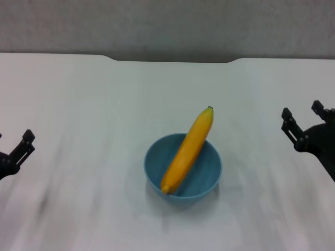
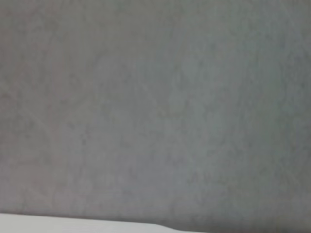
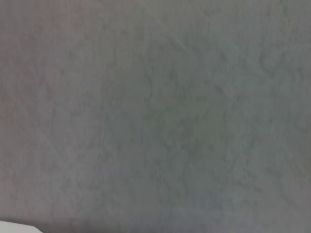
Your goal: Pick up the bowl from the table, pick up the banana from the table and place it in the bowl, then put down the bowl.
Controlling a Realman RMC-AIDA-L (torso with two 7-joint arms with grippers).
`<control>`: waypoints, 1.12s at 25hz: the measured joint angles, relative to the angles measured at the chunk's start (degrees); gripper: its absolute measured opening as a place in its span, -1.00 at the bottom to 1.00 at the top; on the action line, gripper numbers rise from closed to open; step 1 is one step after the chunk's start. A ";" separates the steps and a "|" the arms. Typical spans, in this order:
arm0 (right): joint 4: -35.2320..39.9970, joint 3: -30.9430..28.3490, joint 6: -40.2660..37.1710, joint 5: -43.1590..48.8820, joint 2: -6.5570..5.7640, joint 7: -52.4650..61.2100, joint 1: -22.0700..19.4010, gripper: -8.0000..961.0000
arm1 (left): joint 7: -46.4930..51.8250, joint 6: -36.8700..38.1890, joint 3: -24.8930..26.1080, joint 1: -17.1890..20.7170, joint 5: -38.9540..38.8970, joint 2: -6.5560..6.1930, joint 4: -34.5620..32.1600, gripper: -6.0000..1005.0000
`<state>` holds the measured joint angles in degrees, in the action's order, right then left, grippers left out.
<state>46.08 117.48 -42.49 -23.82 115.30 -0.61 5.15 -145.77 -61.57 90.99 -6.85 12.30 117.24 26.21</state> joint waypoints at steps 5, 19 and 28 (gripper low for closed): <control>-7.07 2.33 -8.52 -0.06 0.23 0.03 1.17 0.49 | -0.65 -0.63 -0.18 -1.35 -2.26 0.07 -4.11 0.78; -16.47 3.83 -12.31 -0.06 0.31 7.42 1.20 0.48 | -0.23 -0.03 -0.27 -2.59 -2.30 0.06 -11.26 0.78; -19.83 4.18 -18.37 -2.91 0.47 7.33 -0.82 0.48 | -0.53 -1.70 0.37 -1.45 -3.95 0.08 -10.99 0.78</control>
<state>26.25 121.66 -60.86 -26.73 115.77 6.72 4.33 -146.30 -63.27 91.36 -8.30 8.34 117.32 15.22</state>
